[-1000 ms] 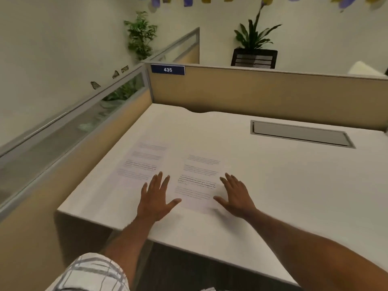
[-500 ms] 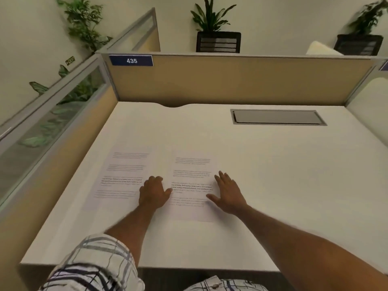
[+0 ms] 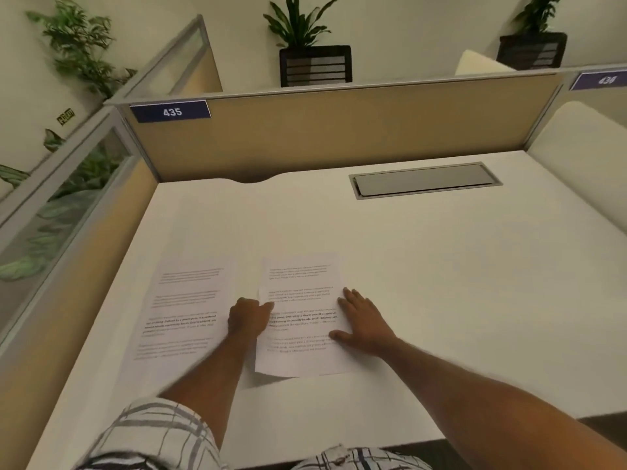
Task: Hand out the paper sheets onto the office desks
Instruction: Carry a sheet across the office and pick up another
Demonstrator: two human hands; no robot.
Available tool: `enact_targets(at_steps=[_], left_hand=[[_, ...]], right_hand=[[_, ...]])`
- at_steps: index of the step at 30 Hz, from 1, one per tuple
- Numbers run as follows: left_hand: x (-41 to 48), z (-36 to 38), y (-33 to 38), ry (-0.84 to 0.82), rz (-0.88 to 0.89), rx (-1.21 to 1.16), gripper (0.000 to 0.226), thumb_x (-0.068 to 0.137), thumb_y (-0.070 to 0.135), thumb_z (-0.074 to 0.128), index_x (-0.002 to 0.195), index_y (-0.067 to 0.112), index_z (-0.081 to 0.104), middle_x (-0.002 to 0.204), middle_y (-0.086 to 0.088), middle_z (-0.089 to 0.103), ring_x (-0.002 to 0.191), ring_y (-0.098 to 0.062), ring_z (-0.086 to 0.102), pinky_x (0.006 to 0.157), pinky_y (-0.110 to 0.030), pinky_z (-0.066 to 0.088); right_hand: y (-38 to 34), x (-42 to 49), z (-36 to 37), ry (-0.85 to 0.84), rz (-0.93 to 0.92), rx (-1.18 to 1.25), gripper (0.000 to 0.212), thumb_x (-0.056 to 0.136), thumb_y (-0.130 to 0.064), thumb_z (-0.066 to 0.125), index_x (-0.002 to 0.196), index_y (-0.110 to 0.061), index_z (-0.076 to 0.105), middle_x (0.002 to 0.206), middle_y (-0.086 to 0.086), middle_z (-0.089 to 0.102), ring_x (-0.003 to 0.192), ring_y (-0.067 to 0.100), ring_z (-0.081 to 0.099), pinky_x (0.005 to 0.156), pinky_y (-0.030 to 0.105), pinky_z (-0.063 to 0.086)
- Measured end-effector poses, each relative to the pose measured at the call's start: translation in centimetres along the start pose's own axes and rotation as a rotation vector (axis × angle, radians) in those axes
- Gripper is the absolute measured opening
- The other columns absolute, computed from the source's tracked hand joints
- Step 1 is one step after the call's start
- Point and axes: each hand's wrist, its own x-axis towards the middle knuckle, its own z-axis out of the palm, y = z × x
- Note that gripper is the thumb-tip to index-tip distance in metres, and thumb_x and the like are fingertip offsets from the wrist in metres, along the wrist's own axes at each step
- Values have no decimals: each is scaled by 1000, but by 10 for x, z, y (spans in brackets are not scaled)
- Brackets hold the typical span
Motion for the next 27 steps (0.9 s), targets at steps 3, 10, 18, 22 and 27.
enact_targets(at_steps=[3,10,18,22,27], left_hand=[[-2,-5,2,1,-1,-102,36,83,20,71,117,8,64,119,-13,65,111,-33,60,89,-32,47],[11,-15,-17,-120,170,-172,26,83,13,63,107,14,74,103,-4,74,95,-24,68,88,-37,55],[15,-21,-26,-294,270,-423,20,89,6,63,109,8,69,100,-7,74,90,-23,71,84,-39,57],[12,-9,-12,-371,318,-451,17,91,6,61,106,12,68,100,-7,74,90,-23,71,82,-40,57],[-4,20,21,-487,413,-442,16,92,4,61,102,13,68,98,-6,74,88,-22,71,81,-38,57]], right_hand=[[-1,-1,-2,-16,17,6,113,71,-89,34,154,-14,18,165,5,1,152,20,-1,122,39,3],[-12,-2,-9,97,116,240,109,74,-77,55,155,-14,16,164,3,12,150,18,12,122,32,12],[-24,3,-30,375,524,868,91,79,-55,71,147,-14,26,117,5,61,106,26,63,94,40,50],[-22,-18,-31,523,577,948,39,86,-43,68,112,-16,58,95,8,69,89,25,67,78,36,54],[-12,-53,-36,729,602,929,12,92,-23,62,92,-11,64,88,12,71,78,25,66,71,38,53]])
